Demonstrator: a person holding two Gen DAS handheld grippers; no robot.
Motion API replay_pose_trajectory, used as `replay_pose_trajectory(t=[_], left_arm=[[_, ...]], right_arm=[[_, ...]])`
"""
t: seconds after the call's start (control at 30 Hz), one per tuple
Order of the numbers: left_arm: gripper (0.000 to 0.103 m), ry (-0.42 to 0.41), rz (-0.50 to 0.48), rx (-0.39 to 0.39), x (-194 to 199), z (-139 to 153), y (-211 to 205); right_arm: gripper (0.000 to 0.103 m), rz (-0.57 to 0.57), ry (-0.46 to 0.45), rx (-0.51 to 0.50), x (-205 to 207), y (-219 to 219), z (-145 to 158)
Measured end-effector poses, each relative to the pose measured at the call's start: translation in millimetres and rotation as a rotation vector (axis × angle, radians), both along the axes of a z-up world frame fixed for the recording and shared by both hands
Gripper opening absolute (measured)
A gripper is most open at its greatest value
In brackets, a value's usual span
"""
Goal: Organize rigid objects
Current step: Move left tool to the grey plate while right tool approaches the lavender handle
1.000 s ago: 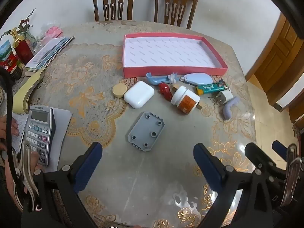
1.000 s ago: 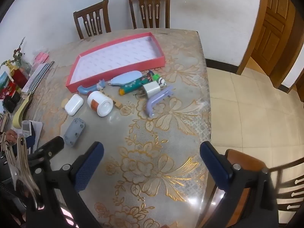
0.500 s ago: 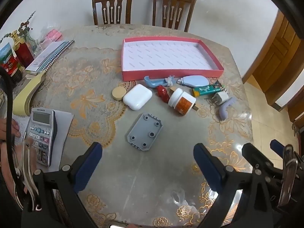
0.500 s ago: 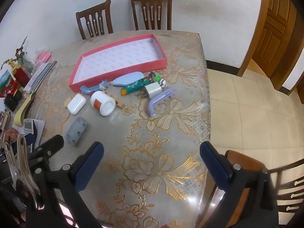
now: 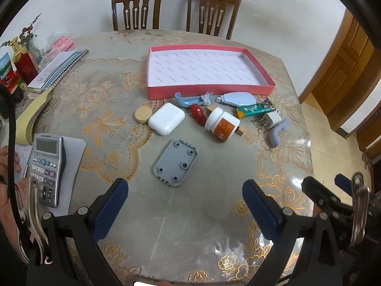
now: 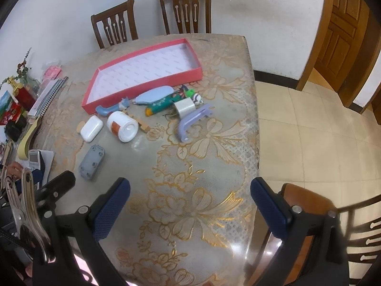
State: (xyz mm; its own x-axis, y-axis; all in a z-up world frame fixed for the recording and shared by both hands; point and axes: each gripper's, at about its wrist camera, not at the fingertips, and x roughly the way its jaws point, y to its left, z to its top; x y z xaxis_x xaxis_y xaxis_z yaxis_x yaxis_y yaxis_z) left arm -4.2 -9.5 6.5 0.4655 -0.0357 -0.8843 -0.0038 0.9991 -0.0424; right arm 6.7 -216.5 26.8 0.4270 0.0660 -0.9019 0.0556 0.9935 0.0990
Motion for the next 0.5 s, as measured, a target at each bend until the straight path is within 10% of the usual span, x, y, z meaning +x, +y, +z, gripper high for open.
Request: replay_pose_trajectory(t=[0.5], left_arm=[[0.099, 0.008, 0.134, -0.036, 28.4, -37.6, 5.3]], right_arm=[[0.103, 0.158, 0.005, -0.017, 69.6, -17.7, -45.5]])
